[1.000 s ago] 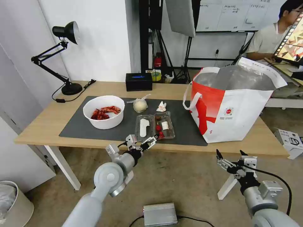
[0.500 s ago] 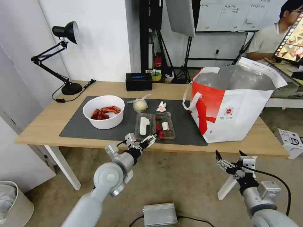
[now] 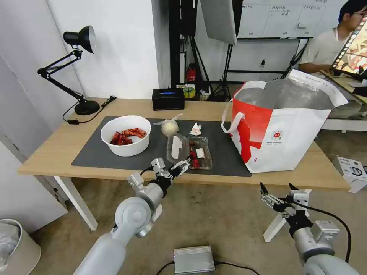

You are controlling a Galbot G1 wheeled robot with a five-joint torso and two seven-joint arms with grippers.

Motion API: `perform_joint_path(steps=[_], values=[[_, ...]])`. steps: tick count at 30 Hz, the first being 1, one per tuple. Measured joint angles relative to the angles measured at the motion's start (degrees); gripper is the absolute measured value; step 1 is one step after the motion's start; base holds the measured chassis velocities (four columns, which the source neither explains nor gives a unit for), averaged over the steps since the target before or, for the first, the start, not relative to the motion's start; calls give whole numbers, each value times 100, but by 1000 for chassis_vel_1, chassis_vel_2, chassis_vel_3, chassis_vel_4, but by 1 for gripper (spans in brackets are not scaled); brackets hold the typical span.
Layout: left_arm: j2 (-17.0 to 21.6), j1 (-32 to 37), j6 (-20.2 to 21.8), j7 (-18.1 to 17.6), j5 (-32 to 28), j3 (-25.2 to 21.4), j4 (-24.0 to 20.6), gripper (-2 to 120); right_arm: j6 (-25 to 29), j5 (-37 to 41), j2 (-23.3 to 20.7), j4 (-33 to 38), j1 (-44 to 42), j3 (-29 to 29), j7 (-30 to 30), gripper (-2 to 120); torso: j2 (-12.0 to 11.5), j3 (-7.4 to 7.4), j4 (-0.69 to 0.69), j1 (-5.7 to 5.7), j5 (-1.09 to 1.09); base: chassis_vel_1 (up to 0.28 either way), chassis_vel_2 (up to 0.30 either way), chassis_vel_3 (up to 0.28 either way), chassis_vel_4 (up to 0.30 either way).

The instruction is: Pick up the trash from the table and place it into the takeout bag.

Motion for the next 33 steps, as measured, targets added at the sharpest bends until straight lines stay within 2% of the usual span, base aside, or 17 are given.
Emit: perform_joint_path(steps=[8, 10, 18, 22, 27, 32, 33], values=[[43, -220, -153, 343, 308, 180, 207, 100, 32, 1, 11, -9, -22, 5, -11, 100, 0, 0, 0, 0, 0, 0, 0, 0, 0], [62, -333, -258, 560, 455, 262, 318, 100, 50, 2, 20, -7, -33, 7, -29, 100, 0, 0, -1, 0, 0, 0, 0, 0, 0], [73, -406, -373, 849, 674, 400, 409, 100, 79, 2, 36, -19, -45, 13, -51, 100, 0, 0, 0, 0, 0, 0, 0, 0, 0], [73, -423, -499, 1156, 778, 475, 474, 100, 95, 3, 57, -52, -45, 13, -60, 100, 0, 0, 0, 0, 0, 0, 0, 0, 0], [71, -432, -525, 1246, 954, 530, 518, 100, 109, 3, 60, -74, -45, 13, -70, 100, 0, 0, 0, 0, 0, 0, 0, 0, 0], [74, -518, -656, 1292, 1694, 615, 772, 98, 113, 63, 65, -75, -35, 1, -75, 100, 0, 0, 0, 0, 0, 0, 0, 0, 0], [76, -549, -698, 1310, 1869, 635, 837, 94, 99, 143, 71, -64, -29, -3, -67, 100, 0, 0, 0, 0, 0, 0, 0, 0, 0]])
